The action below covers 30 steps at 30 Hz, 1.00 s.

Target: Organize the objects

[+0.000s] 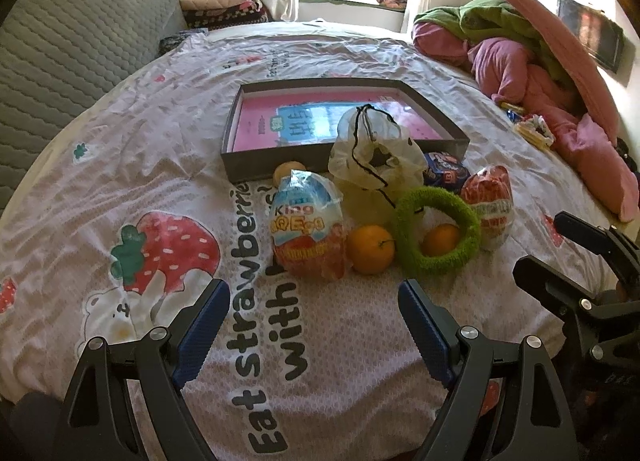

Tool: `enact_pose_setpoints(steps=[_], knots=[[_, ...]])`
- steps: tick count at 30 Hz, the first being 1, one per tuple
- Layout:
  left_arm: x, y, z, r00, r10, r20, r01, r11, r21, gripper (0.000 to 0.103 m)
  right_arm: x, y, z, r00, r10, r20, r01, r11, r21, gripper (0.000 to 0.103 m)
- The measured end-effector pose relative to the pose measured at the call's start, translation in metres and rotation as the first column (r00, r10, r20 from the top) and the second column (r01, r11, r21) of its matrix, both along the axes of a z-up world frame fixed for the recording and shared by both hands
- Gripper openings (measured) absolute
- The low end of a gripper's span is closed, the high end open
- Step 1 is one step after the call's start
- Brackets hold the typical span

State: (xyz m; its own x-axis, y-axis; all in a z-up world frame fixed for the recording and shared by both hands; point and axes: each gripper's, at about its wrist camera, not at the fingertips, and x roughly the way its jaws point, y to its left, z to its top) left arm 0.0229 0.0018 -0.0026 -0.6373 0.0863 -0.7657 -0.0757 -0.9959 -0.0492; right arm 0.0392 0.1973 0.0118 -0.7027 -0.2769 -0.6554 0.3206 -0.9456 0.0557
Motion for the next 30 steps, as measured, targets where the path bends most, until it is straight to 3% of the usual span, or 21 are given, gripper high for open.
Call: enact_pose_setpoints(steps=[16,21,26,30], knots=[[-0.004,-0.009,-0.015,0.998,0.018,0.066,-0.02,0.999,0.024,0.087,-0.005,0.011,-0.011,0.997,-0.04,0.073,0.041,0.999,-0.012,0.089],[-0.006,-0.01,-0.017,0.997,0.02,0.069,-0.022,0.999,0.023,0.087,-0.004,0.001,-0.014,0.997,-0.011,0.079,0.011,1.0,0.001,0.085],[-0.006,-0.01,-0.019,0.998,0.017,0.063,-0.019,1.0,0.024,0.087,-0.011,-0.001,-0.019,0.994,-0.034,0.102,0.035,0.999,-0.006,0.074],[-0.008,-0.01,-0.02,0.999,0.015,0.049,-0.017,1.0,0.024,0.087,-0.018,0.0,-0.025,0.991,-0.042,0.131,0.046,0.999,-0.027,0.071]])
